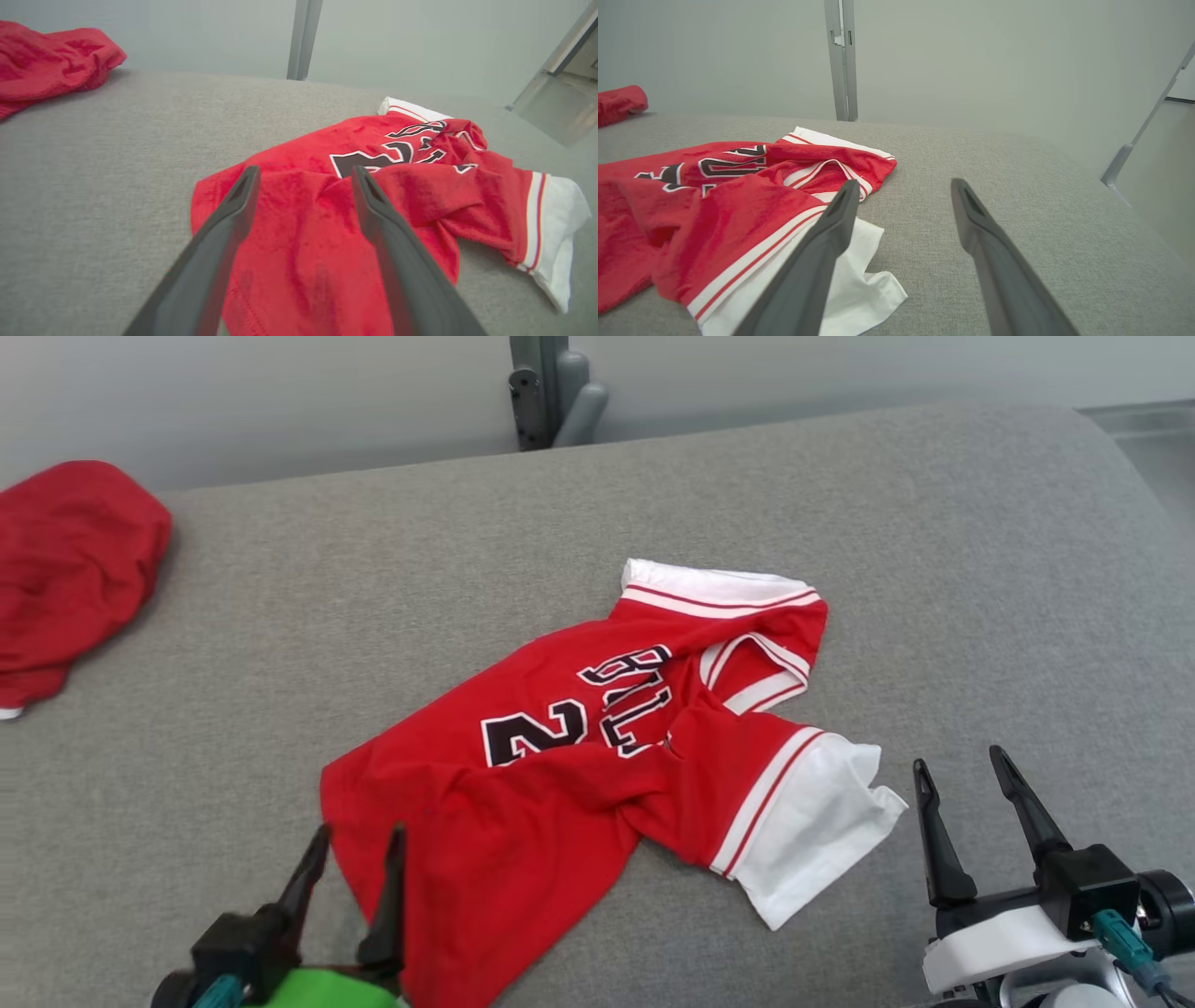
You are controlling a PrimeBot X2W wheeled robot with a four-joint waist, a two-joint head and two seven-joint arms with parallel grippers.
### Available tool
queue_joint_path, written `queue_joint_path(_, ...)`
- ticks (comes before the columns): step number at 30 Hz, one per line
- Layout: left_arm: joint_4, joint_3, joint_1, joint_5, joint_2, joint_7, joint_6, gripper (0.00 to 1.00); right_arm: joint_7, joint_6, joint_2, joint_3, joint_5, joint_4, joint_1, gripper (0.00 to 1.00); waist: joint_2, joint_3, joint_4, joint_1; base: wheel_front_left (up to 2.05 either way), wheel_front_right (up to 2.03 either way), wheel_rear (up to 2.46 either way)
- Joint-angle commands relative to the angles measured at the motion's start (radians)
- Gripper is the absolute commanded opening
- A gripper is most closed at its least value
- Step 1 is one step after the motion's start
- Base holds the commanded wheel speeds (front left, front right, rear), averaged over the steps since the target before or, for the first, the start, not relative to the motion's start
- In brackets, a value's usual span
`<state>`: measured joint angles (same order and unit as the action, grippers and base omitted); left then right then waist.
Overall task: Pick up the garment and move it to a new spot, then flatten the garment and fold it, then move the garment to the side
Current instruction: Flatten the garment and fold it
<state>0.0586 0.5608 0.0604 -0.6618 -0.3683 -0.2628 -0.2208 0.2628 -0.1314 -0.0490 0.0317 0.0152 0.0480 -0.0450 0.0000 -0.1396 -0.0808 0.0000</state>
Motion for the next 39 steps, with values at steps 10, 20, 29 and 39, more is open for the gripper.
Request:
queue_joint_path(10, -0.05, -0.346, -0.313, 0.186, 0.082, -0.001, 0.185, 1.0, 0.003, 0.001, -0.003, 0.05, 0.028, 0.035, -0.073, 1.0, 0.0, 0.129, 0.115, 0.0, 0.0, 0.0, 0.0)
queue_joint_path(20, -0.044, -0.547, -0.394, 0.277, 0.171, -0.002, 0.333, 1.0, 0.003, 0.001, -0.003, 0.098, 0.032, 0.062, -0.087, 1.0, 0.0, 0.151, 0.123, 0.0, 0.0, 0.0, 0.0)
queue_joint_path(29, -0.045, -0.533, -0.379, 0.271, 0.207, -0.002, 0.352, 1.0, 0.003, 0.001, -0.002, 0.072, 0.032, 0.111, -0.075, 1.0, 0.0, 0.138, 0.109, 0.0, 0.0, 0.0, 0.0)
queue_joint_path(39, -0.018, -0.33, -0.319, -0.033, 0.177, 0.194, 0.351, 1.0, -0.179, 0.002, -0.191, -0.192, 0.038, 0.282, 0.113, 1.0, 0.0, 0.032, 0.091, 0.0, 0.0, 0.0, 0.0)
